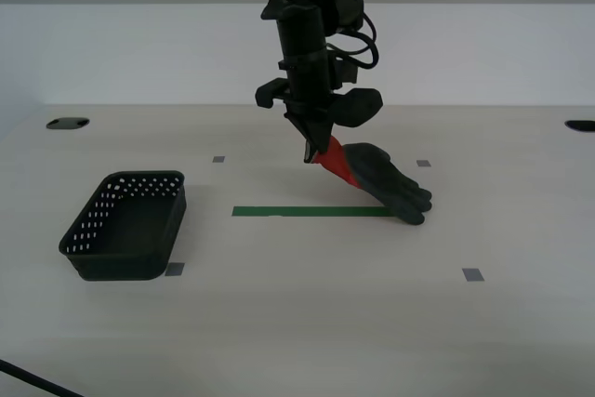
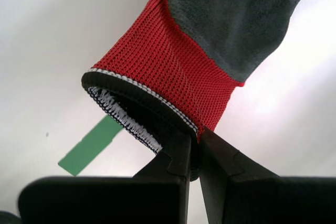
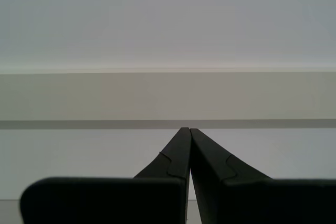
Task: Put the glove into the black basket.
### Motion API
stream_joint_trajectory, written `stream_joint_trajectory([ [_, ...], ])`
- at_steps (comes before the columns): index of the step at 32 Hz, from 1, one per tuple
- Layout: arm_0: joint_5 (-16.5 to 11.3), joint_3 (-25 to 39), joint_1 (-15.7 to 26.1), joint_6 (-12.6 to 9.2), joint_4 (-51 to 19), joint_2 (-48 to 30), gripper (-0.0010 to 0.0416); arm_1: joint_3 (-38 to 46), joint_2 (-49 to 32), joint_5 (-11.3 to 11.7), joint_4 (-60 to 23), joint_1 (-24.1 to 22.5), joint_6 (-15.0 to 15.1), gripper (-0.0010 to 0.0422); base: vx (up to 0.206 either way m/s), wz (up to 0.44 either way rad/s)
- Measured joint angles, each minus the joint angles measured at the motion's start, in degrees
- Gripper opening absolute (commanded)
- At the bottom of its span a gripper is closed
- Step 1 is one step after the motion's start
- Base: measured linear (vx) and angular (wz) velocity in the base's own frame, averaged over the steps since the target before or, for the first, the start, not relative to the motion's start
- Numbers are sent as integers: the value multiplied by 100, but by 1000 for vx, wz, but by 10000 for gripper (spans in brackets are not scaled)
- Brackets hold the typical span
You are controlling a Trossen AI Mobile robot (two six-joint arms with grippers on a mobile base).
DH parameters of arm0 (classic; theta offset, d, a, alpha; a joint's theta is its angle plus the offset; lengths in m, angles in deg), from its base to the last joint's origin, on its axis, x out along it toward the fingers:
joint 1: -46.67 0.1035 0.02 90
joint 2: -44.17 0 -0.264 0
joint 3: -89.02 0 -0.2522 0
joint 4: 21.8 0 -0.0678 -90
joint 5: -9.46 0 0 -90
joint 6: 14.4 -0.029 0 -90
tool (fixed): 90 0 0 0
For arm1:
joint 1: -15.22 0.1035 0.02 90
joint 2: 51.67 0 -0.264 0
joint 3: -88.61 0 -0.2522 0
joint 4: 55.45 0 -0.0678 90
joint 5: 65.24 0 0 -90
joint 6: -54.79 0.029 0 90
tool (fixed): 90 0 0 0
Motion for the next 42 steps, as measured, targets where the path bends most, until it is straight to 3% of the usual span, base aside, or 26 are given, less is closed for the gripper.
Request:
stream_joint_trajectory([
  [13, 0, 0, 2, 2, 2, 0, 0, -614, 1453, 31, -264, 72, 155, -1, 0, 0],
  [20, 0, 0, 7, 0, -57, 0, 1, -1436, 2911, 94, -348, 151, 144, -1, 0, 0],
  [25, 2, 0, -2, 0, -114, -2, 0, -2131, 4411, 197, -457, 396, -76, -1, 0, 0],
  [27, 2, 0, 2, 0, -144, -2, 1, -2177, 4774, 411, -671, 535, -107, -1, 0, 0],
  [32, 0, 0, 2, 0, -271, -2, 0, -2186, 5796, 1580, -1169, 1178, -101, -1, 0, 0],
  [34, -2, 0, 4, 2, -284, -2, 1, -2201, 5910, 1908, -1598, 1672, -55, -1, 0, 0],
  [38, 0, 0, 0, 0, -289, -2, 0, -2507, 5890, 1947, -1554, 2153, -15, -1, 0, 0],
  [42, -2, 0, 4, 2, -291, -2, 1, -3633, 5823, 1845, -809, 2616, 24, -1, 0, 0],
])
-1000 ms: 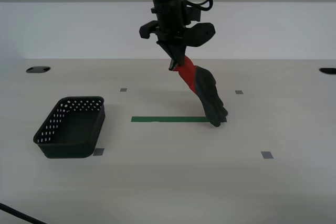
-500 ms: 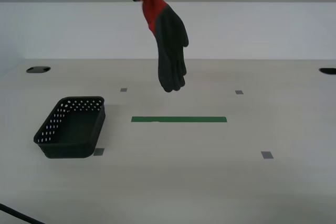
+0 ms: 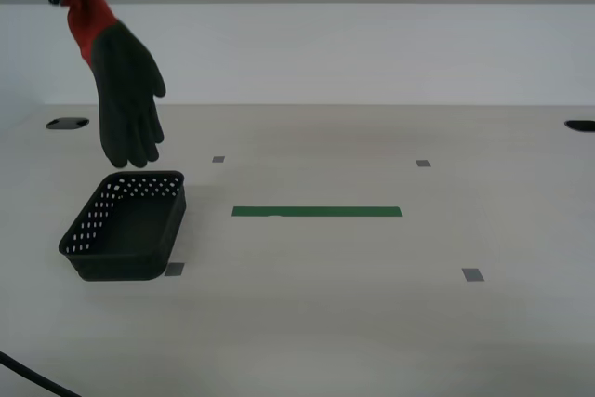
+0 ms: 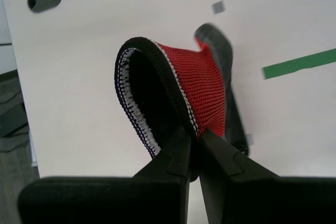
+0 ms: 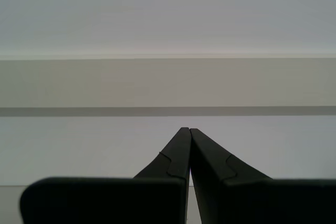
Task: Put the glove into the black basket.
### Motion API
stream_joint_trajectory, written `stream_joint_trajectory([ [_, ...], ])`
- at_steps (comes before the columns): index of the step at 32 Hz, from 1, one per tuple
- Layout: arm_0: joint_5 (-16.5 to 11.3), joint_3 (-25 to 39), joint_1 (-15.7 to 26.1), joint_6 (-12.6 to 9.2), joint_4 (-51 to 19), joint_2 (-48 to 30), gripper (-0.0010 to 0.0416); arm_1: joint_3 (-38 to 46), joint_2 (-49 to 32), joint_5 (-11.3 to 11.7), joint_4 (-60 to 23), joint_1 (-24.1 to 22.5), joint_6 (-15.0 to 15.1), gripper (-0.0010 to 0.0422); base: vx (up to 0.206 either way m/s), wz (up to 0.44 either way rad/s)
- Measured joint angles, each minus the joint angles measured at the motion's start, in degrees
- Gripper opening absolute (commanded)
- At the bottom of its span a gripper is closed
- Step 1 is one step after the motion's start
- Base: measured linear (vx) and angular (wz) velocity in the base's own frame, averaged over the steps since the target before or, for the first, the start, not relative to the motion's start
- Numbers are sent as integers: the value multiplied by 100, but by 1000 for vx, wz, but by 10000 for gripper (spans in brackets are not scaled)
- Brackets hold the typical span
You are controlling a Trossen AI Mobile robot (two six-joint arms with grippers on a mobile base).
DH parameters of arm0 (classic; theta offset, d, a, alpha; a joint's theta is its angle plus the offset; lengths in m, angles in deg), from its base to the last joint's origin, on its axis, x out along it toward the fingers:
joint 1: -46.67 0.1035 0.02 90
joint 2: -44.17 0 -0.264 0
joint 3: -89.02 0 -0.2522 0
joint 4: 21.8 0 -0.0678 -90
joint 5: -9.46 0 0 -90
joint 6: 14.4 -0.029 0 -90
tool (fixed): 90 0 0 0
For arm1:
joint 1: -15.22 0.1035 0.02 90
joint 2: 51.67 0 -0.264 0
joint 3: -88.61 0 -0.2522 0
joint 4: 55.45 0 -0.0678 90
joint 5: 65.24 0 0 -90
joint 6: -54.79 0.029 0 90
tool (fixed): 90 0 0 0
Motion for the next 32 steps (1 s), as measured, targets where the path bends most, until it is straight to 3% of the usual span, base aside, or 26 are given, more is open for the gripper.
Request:
stream_joint_trajectory([
  [4, -2, 0, -2, -2, 2, 0, 1, -1158, 0, -280, 800, 162, -24, -1, 0, 0],
  [11, -2, 0, 0, -2, 0, 0, 1, -2367, 20, -343, 1556, 192, -245, -1, 0, 0],
  [15, -2, 0, 0, -2, 0, 0, 1, -2498, -256, -350, 1825, 210, -286, -1, 0, 0],
  [21, 0, 0, 0, -2, 2, 0, 1, -2514, -1394, -354, 2273, 229, -264, 0, 0, 0],
  [27, 0, 0, 0, -2, 0, 0, 1, -2509, -1279, -354, 2378, 251, -286, 4, 0, 0],
  [28, 0, 0, -2, -2, 2, 0, 0, -2500, -1239, -334, 2378, 256, -286, 8, 0, 0],
  [29, 0, 0, -4, -2, 2, 0, 1, -2507, -1108, -11, 2306, 275, -289, 34, 0, 0],
  [31, 0, 0, 2, -2, 0, 0, 1, -2494, -1088, 129, 2293, 304, -289, 49, 0, 0],
  [32, 0, 0, -7, -2, 2, 0, 1, -2500, -1084, 352, 2184, 334, -286, 108, 0, 0],
])
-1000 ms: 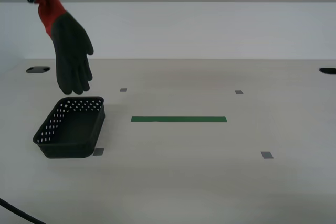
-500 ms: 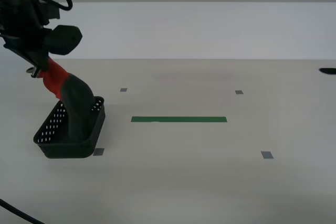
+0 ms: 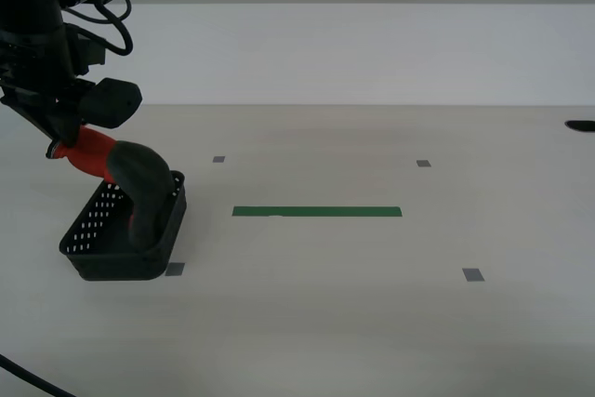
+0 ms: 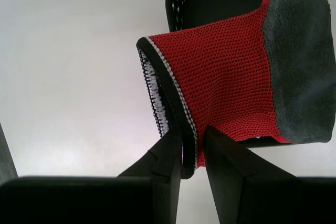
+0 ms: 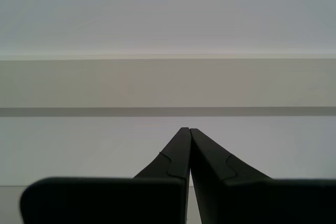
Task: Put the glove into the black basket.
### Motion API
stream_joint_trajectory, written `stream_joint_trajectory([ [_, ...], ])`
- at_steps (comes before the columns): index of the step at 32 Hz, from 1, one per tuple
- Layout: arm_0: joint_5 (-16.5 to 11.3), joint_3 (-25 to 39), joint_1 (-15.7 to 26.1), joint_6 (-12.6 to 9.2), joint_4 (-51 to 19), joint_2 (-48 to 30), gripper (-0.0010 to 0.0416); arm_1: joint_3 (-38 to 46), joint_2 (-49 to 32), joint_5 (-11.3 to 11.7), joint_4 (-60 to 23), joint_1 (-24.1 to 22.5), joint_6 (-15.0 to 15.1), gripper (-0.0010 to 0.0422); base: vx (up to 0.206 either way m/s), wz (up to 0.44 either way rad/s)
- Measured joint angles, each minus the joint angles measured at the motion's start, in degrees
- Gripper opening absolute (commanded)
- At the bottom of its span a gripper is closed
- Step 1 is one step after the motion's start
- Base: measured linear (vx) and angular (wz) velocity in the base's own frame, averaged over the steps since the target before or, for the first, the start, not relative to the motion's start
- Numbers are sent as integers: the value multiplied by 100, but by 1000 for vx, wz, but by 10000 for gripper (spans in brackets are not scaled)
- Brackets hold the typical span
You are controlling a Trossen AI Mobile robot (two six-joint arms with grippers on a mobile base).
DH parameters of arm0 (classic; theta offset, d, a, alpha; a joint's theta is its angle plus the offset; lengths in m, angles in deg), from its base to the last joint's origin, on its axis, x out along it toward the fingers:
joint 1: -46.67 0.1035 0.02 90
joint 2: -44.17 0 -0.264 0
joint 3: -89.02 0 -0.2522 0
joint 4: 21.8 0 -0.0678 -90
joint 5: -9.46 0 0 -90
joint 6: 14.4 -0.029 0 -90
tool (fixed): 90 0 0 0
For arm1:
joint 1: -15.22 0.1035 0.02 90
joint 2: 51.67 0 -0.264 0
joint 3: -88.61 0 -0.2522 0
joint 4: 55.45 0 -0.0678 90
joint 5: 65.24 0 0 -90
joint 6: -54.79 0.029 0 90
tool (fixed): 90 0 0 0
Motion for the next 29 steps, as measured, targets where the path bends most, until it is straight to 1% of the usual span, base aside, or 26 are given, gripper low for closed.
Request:
stream_joint_trajectory([
  [2, 0, 0, 4, 0, 0, 0, 1, 7, 4, 22, 4, 11, -4, 125, 0, 0],
  [3, 0, 0, 9, 0, 2, 0, 0, 33, 4, 50, -2, 17, 0, 163, 0, 0],
  [5, 0, 0, 2, 2, 0, 0, 1, 87, 7, 57, -105, 20, -2, 180, 0, 0],
  [7, 0, 0, 7, 2, 2, 0, 1, 417, 2, 61, -472, 24, 0, 227, 0, 0],
  [9, 0, 0, 2, 2, 0, 0, 1, 686, -7, 63, -627, 24, 0, 244, 0, 0],
  [12, 0, 0, 2, 2, -2, 0, 1, 964, 4, 63, -697, 24, 0, 257, 0, 0],
  [15, 0, 0, 4, 0, -2, 0, 0, 1106, 11, 63, -691, 24, -2, 248, 0, 0],
  [21, 0, 0, 4, 2, 0, 0, 1, 1093, 4, 63, -686, 22, 0, 214, 0, 0],
  [29, 0, 0, 9, 0, 0, 0, 0, 1093, 4, 63, -682, 24, 0, 180, 0, 0],
])
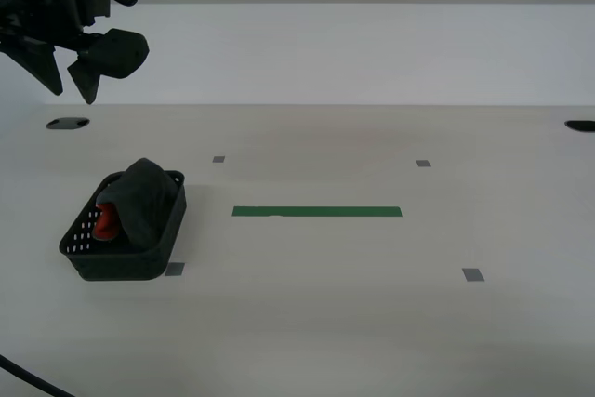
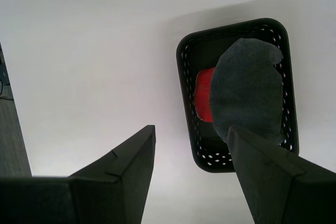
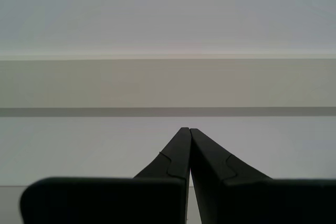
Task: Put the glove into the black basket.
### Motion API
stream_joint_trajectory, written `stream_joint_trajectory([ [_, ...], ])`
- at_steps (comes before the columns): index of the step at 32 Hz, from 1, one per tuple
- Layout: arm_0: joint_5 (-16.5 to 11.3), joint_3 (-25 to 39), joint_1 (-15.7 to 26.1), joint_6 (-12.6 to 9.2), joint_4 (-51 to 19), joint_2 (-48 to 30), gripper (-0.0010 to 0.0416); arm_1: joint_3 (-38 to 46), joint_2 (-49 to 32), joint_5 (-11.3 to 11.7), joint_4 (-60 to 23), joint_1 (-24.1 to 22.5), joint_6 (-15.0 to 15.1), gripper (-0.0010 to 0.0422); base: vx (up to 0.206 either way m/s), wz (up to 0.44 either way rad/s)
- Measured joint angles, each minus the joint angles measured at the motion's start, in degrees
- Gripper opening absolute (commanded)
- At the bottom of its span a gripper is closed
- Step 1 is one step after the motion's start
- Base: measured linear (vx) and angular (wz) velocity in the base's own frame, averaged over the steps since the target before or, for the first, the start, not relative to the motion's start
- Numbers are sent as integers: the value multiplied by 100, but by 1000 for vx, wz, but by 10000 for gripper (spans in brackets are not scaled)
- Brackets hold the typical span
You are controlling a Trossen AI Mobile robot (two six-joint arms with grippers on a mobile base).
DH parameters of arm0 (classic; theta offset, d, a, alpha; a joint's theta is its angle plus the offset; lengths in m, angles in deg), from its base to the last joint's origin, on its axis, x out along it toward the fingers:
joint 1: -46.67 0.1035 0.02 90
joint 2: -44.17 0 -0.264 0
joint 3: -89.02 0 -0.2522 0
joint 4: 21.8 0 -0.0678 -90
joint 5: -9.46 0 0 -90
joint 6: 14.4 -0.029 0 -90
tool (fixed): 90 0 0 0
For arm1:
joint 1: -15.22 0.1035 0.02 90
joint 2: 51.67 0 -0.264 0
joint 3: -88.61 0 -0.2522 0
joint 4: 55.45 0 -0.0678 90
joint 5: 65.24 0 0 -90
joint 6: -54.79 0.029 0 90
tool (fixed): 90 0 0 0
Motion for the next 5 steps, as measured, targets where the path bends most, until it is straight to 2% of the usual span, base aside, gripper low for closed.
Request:
stream_joint_trajectory([
  [5, 0, 0, -2, 0, 0, 0, 1, 0, 0, 0, -2, 0, 0, 161, 0, 0],
])
